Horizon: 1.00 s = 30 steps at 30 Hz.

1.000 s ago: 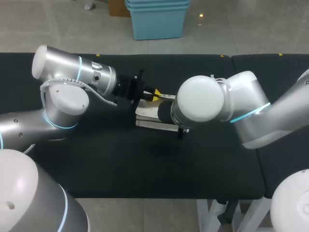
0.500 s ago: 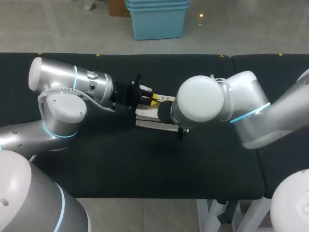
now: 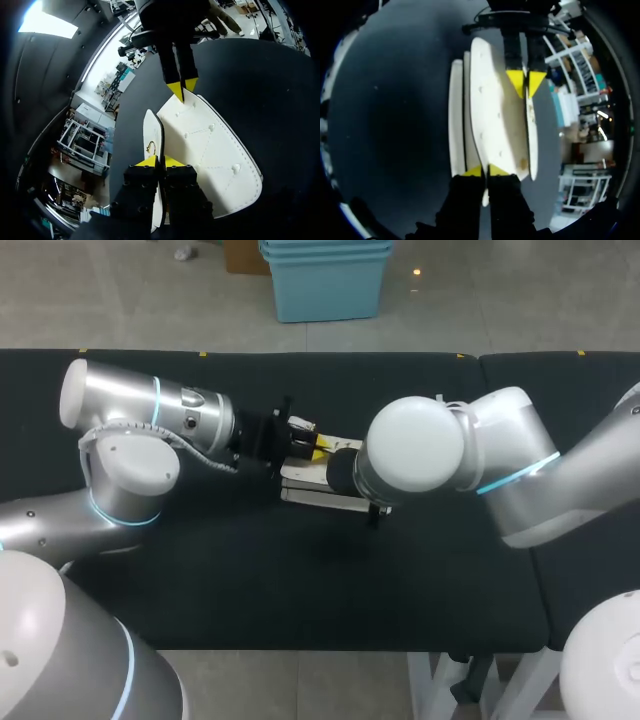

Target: Pick up the bag, open it, inspect its contents, close it, and place it on the opposite side

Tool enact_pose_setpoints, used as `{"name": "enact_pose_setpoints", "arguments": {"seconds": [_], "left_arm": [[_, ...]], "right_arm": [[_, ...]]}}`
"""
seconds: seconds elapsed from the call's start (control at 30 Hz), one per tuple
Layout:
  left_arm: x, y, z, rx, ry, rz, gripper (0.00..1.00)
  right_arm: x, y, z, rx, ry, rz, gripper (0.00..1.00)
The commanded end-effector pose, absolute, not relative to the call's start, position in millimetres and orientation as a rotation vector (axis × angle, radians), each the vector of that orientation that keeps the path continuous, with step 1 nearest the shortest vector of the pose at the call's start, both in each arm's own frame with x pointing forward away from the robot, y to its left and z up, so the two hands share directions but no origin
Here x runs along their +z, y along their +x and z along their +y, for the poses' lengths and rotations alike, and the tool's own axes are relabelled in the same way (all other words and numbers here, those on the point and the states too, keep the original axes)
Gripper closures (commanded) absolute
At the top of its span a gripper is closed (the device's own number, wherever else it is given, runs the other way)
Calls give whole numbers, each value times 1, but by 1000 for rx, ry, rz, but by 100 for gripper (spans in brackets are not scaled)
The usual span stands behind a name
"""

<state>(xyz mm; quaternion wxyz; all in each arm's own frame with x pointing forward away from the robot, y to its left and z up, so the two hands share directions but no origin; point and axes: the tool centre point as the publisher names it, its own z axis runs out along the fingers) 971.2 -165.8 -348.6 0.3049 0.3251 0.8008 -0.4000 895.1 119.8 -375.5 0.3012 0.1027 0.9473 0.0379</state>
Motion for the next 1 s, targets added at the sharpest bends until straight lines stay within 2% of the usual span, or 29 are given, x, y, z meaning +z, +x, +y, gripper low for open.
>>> {"name": "enact_pose_setpoints", "arguments": {"seconds": [0.03,1.0], "left_arm": [[-358,971,-164,-1062,862,2105,100],[-362,967,-166,-1030,952,2089,100]], "right_arm": [[-377,896,121,100,274,2510,100],[-377,896,121,100,274,2510,100]]}}
